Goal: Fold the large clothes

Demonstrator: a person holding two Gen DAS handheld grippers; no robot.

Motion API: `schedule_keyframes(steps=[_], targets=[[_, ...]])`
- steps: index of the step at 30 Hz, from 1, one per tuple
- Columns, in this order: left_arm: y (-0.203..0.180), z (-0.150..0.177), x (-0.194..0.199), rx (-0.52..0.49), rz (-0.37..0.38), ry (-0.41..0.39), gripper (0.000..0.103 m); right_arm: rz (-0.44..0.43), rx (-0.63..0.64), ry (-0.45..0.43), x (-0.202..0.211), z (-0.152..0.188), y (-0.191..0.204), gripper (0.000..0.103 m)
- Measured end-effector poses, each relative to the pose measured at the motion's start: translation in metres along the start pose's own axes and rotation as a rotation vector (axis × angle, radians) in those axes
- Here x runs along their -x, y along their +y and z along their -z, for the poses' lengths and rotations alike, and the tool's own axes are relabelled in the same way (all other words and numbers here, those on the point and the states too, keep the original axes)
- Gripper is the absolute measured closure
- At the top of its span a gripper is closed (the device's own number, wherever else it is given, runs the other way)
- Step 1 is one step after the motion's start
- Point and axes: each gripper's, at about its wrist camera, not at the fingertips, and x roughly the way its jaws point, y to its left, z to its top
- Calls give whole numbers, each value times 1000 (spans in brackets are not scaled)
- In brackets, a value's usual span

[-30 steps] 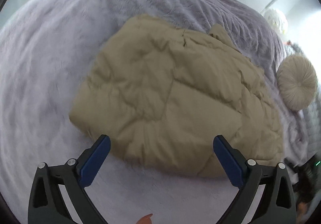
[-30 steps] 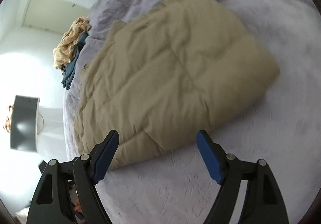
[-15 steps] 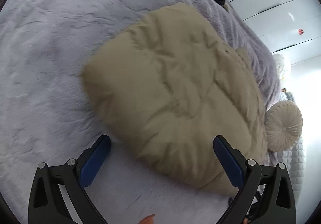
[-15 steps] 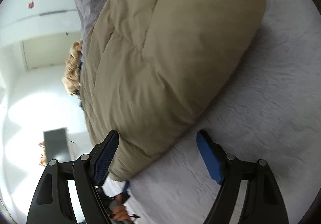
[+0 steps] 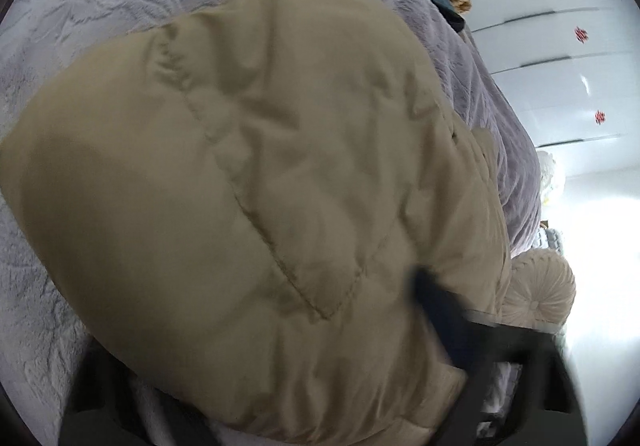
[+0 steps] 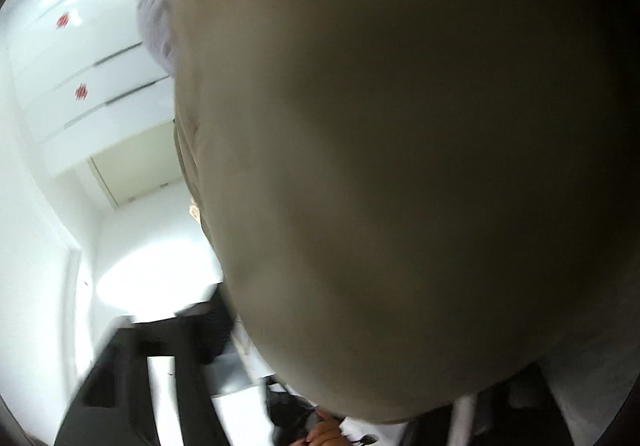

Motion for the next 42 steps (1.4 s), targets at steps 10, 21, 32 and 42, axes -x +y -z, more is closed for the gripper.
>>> schedule_keyframes(steps=[10,21,32,42], targets=[[-37,14,59,-157,197,-5,85,-48,108,75,24,21,26,82],[28,78,143,-149,214,151,85,-36,-7,98,113,96,-35,82],[111,117,153,11,139,261,80,-3,-89,107,131,119,-87,69],[99,96,217,-66,-130,253,50,273,19,-15,187,126,-26,25]])
